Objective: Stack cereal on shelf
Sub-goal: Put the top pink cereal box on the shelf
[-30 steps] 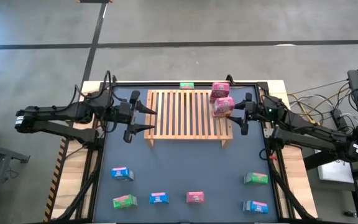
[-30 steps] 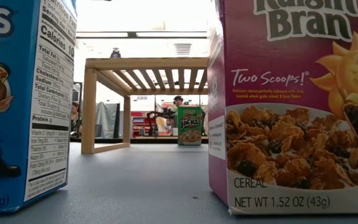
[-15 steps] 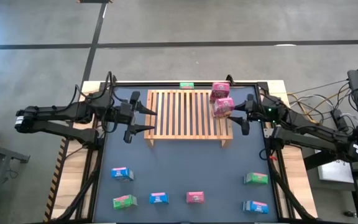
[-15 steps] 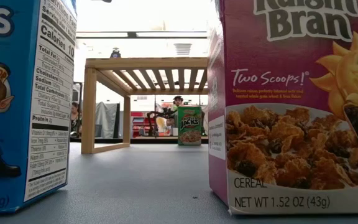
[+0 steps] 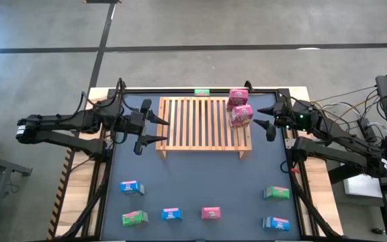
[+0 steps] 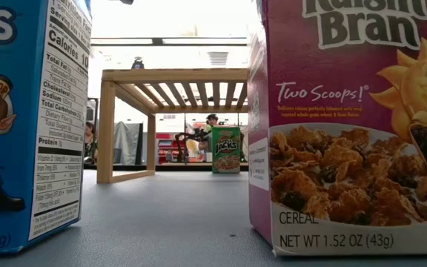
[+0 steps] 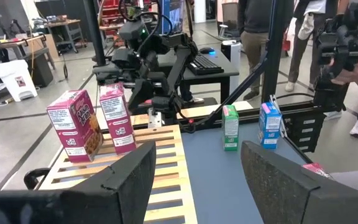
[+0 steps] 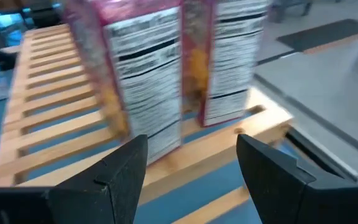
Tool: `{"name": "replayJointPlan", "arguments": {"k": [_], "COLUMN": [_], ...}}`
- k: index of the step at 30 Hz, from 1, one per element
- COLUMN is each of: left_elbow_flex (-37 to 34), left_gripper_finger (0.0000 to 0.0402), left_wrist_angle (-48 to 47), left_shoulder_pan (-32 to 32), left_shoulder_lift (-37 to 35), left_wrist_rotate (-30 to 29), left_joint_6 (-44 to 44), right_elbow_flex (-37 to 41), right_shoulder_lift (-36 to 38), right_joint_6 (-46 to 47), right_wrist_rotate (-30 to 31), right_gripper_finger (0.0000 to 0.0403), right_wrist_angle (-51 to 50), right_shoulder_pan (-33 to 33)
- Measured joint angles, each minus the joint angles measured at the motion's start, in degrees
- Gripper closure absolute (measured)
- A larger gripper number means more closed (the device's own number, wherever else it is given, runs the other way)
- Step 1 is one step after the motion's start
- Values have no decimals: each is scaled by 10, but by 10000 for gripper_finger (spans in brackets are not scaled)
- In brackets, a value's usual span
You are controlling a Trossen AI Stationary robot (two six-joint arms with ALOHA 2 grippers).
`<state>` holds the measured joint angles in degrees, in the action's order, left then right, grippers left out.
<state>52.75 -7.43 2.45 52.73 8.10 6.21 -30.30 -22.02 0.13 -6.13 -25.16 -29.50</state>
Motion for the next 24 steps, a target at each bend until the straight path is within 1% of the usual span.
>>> {"name": "replayJointPlan", "arguments": {"k": [4, 13, 17, 24], "left_elbow_flex": [0, 0, 0, 0], "left_gripper_finger": [182, 182, 182, 182], "left_wrist_angle": [1, 2, 2, 1], "left_shoulder_pan": [0, 0, 0, 0], "left_shoulder_lift": [0, 0, 0, 0], "left_wrist_rotate": [0, 0, 0, 0], "left_joint_6": [1, 1, 1, 1], "right_elbow_flex": [0, 16, 19, 20], "right_shoulder_lift": [-2, -14, -29, -44], "right_joint_6": [7, 26, 33, 34], "right_wrist_rotate": [34, 33, 33, 36], "right_gripper_finger": [168, 172, 174, 174], "right_wrist_angle": [3, 26, 51, 62], "right_shoulder_pan": [0, 0, 9, 19]}}
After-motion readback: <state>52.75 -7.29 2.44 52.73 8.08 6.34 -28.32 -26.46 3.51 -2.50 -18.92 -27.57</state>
